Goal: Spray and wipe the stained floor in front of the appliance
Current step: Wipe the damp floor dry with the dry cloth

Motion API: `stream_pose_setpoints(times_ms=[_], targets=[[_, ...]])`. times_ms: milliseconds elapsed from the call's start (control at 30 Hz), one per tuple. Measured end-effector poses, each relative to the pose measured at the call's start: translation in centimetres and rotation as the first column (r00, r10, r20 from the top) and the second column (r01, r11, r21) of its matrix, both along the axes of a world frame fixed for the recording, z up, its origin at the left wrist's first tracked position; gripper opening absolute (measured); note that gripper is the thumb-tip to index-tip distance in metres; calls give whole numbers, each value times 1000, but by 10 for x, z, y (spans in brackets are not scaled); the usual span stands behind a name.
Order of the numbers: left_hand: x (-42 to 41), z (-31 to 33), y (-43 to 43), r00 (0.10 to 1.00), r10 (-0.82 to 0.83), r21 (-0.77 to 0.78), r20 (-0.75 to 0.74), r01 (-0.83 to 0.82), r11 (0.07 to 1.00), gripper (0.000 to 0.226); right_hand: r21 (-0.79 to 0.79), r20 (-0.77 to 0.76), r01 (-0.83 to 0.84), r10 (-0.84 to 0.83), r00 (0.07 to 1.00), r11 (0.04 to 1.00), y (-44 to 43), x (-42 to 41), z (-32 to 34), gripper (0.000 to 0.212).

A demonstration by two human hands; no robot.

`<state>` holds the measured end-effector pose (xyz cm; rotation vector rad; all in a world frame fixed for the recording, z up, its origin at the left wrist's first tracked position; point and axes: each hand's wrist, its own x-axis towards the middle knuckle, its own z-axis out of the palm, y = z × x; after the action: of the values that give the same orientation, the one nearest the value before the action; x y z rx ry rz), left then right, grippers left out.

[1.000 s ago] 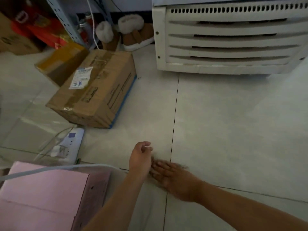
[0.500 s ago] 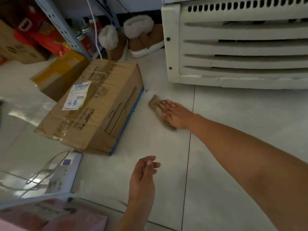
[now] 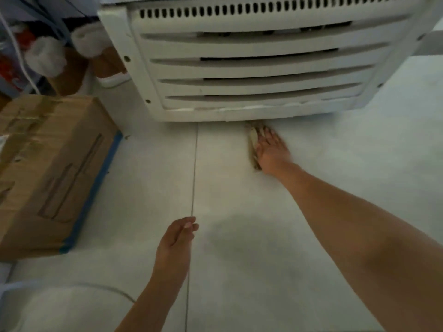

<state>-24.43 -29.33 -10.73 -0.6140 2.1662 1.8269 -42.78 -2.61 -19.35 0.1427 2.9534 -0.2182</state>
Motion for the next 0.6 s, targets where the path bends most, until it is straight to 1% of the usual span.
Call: stream_pose_setpoints(times_ms=[67,133,200,267,333,367,500,600], targets=[[-14,-6,51,983,-186,-76,3,186,980,18,-18,0,82,-82,997,997,44,23,0,56],[-29,-6,99,934,-358,-140,-19,352,926,22,-53,-3,132,-132,991,990,75,41,2,55],[-42,3,134,900,-435,-171,-32,424,889,30,-57,0,154,-154,988,986,90,49,0,55],[-51,13,144,901,-433,-191,-40,418,888,32,-48,36,193,-192,981,980,89,48,-2,60],[-52,16,132,907,-419,-232,-37,400,887,32,-61,55,238,-235,970,969,78,48,3,60],[-50,15,121,915,-402,-248,-29,383,890,32,-64,63,227,-223,973,972,72,50,5,59],[-34,10,65,948,-319,-317,6,304,898,34,-15,77,17,-16,997,1000,22,72,7,58],[-16,10,31,968,-250,-326,-2,236,916,36,-64,68,-55,60,996,996,-44,77,3,58]])
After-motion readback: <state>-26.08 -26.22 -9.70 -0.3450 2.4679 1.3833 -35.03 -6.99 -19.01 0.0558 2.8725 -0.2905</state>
